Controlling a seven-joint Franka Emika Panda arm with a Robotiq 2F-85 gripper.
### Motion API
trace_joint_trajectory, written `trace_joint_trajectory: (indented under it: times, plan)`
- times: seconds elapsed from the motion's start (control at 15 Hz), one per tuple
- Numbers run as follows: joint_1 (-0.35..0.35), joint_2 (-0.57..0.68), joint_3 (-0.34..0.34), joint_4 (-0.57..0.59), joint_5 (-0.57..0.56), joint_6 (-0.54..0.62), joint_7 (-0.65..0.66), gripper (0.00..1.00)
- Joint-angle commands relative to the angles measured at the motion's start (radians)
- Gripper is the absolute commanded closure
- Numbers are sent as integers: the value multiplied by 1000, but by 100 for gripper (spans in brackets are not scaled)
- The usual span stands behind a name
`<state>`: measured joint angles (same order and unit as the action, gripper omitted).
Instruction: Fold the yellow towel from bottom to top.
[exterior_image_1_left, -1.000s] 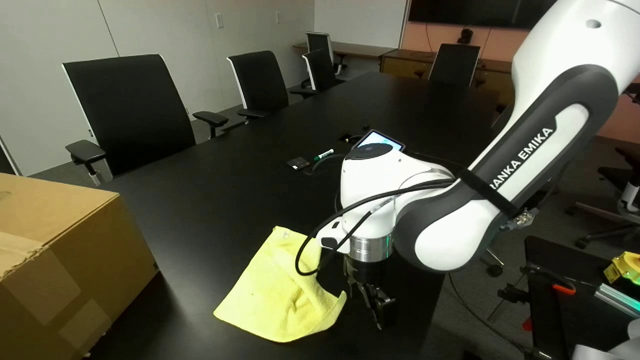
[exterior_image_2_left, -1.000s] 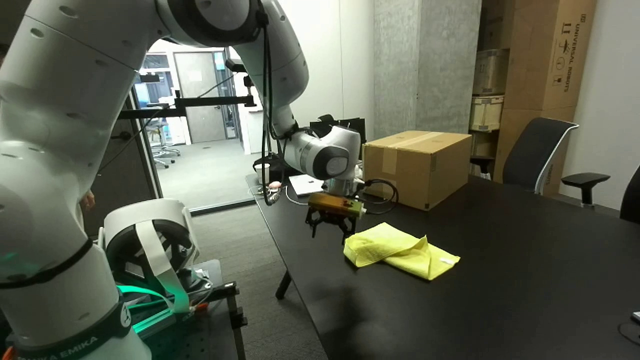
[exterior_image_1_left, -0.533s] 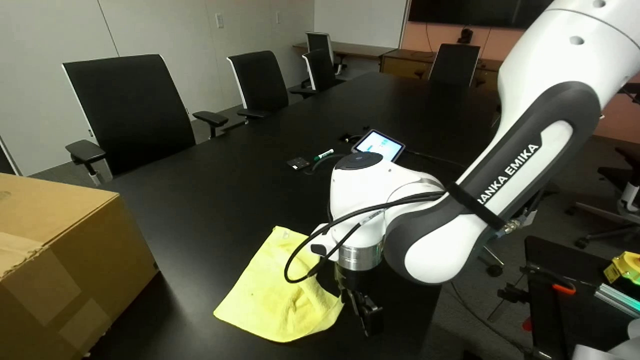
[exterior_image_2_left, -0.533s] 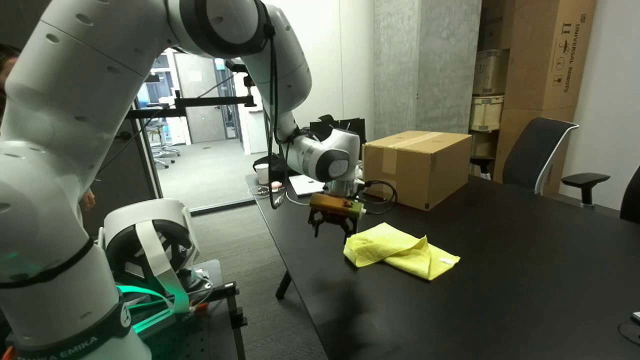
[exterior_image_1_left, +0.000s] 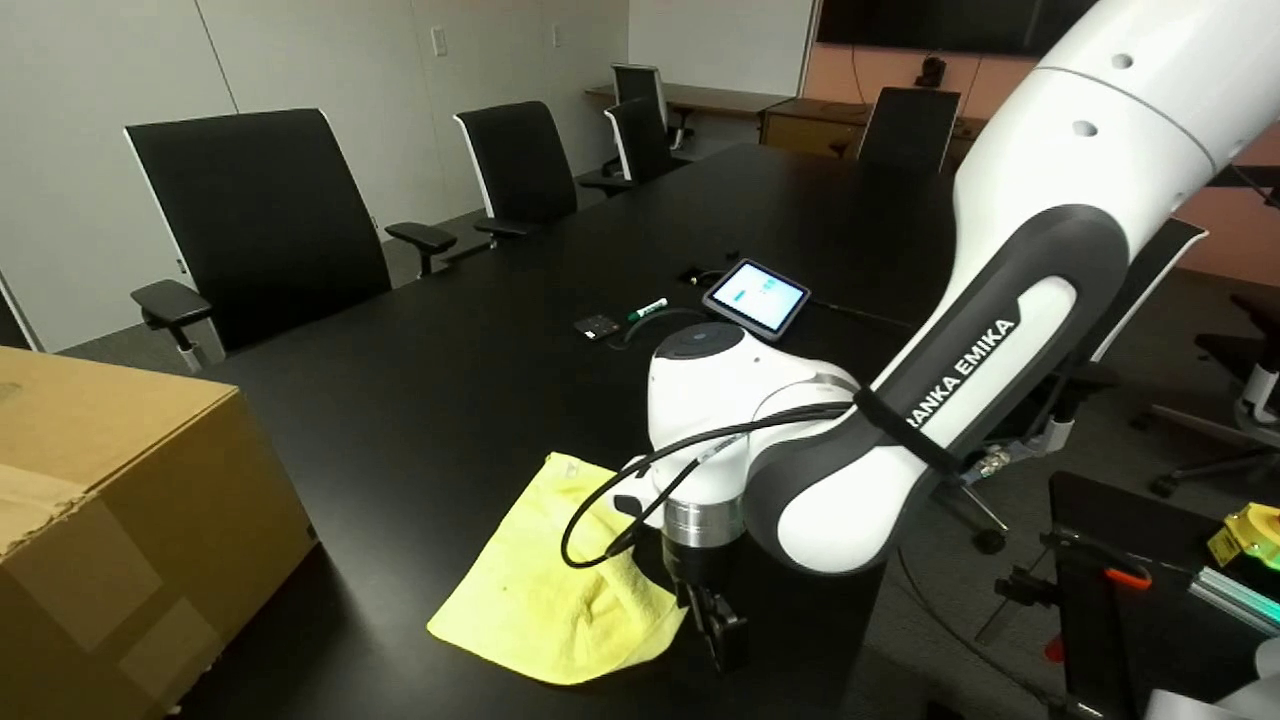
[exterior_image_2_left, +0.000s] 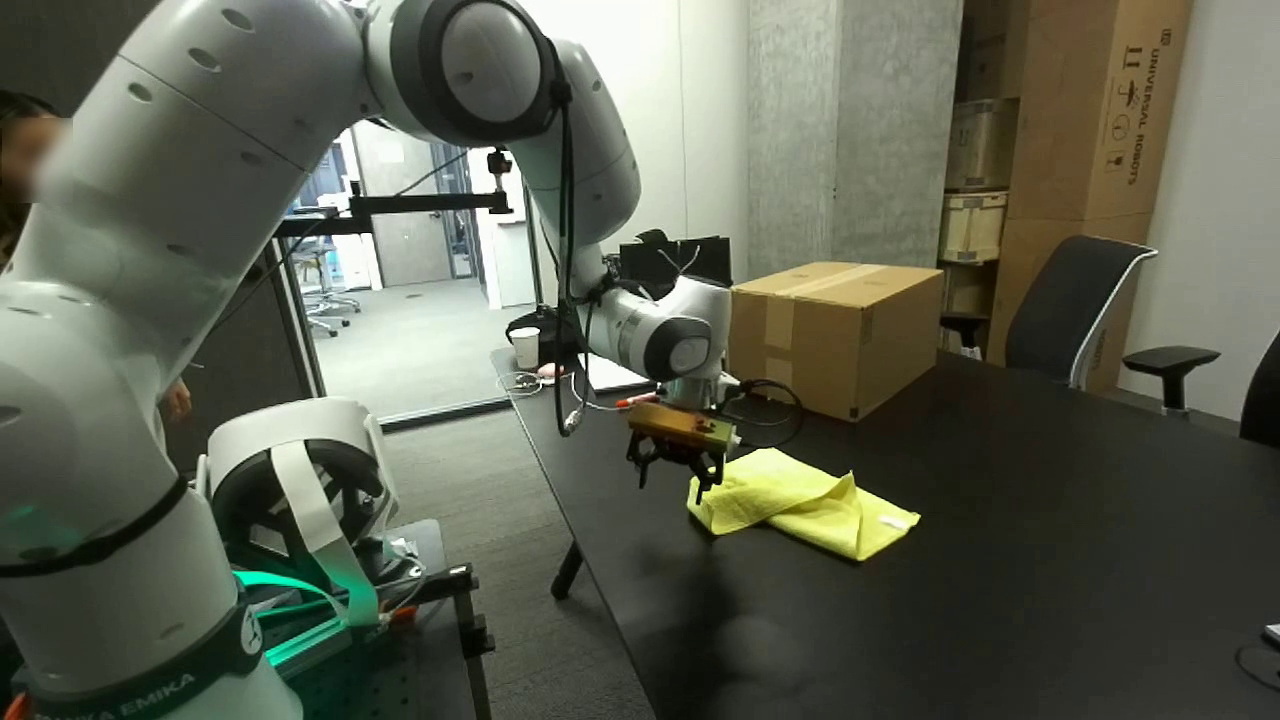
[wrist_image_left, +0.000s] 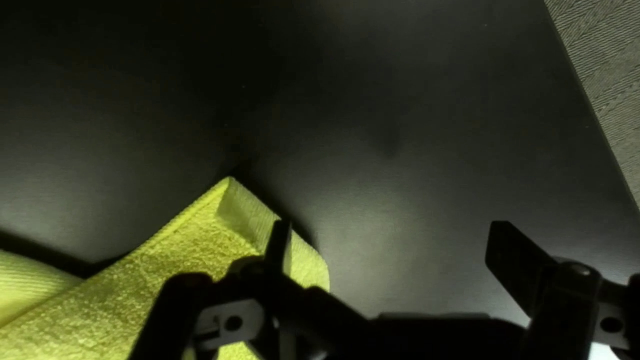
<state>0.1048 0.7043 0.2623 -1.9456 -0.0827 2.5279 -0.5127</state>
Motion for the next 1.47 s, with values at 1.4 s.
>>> trace_joint_trajectory:
  times: [1.4]
  plan:
    - [81, 76, -95, 102, -132, -6, 156, 0]
